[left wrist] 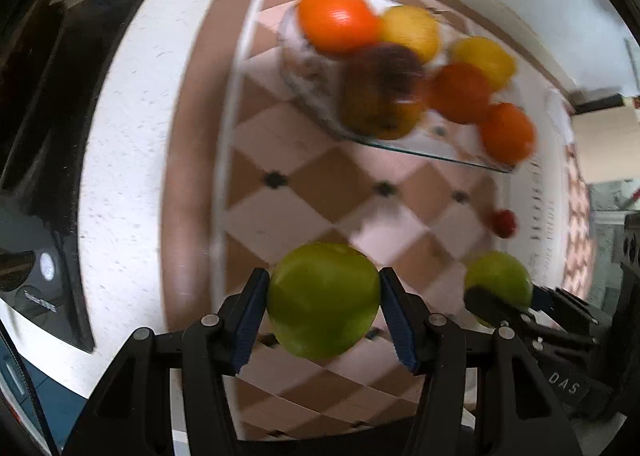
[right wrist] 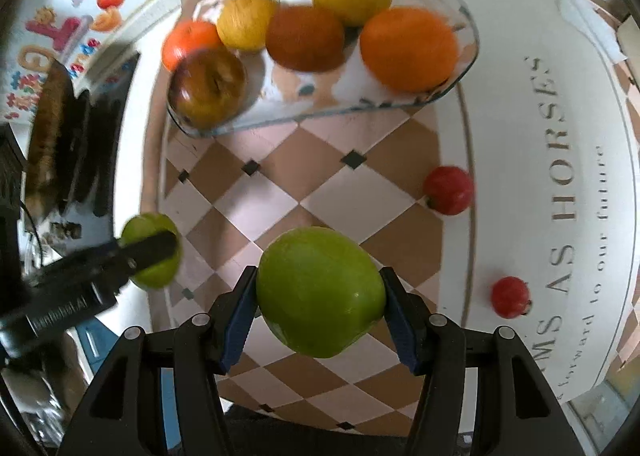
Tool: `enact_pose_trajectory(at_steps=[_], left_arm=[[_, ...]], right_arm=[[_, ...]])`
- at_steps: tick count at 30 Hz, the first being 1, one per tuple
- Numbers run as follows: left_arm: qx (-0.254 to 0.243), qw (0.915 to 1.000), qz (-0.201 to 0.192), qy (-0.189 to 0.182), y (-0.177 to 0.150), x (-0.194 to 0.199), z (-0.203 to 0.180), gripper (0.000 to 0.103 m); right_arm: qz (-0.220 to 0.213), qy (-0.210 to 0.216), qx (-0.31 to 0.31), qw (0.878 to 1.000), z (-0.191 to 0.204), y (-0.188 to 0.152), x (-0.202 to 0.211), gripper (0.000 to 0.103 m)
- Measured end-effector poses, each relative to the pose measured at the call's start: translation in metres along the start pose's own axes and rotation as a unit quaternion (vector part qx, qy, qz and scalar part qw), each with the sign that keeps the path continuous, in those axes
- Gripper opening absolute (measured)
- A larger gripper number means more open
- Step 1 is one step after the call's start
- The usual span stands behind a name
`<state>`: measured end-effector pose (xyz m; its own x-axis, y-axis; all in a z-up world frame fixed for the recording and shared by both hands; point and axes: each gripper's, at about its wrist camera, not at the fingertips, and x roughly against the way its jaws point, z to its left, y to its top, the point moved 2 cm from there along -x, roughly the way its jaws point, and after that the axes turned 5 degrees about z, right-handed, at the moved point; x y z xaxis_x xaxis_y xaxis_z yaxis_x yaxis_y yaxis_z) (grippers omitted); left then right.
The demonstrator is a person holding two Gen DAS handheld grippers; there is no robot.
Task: Organize fruits
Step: 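Carry both green apples to the plate and release them there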
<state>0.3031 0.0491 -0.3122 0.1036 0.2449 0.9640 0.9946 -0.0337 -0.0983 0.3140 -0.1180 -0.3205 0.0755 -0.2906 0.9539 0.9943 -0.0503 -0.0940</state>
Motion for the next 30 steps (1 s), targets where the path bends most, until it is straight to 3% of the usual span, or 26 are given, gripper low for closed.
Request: enact_pose_trajectory(at_steps=[5, 12, 20, 30], left_arm=[[-0.028, 0.9986, -0.039, -0.024, 0.018, 0.04, -0.036, 0.053], [-0.042, 0.9968, -0.066, -0.016, 0.082, 0.057, -0.063, 0.053], [-0.023, 0.9994, -0.021, 0.015, 0.123, 0.012, -0.074, 0.053], [-0.02, 0.9996, 0.005, 0.021, 0.141, -0.004, -0.091, 0.054]], right_arm=[[-0.036, 0.036, -0.028, 0.998, -0.018, 0.012, 0.043, 0.062], [-0.085, 0.045, -0.065, 0.993, -0.064, 0.076, 0.087, 0.062], [-0.067, 0.035, -0.072, 0.995, -0.085, 0.161, 0.07, 0.062], [-0.021, 0.051, -0.082, 0.995, -0.088, 0.194, 0.028, 0.062]])
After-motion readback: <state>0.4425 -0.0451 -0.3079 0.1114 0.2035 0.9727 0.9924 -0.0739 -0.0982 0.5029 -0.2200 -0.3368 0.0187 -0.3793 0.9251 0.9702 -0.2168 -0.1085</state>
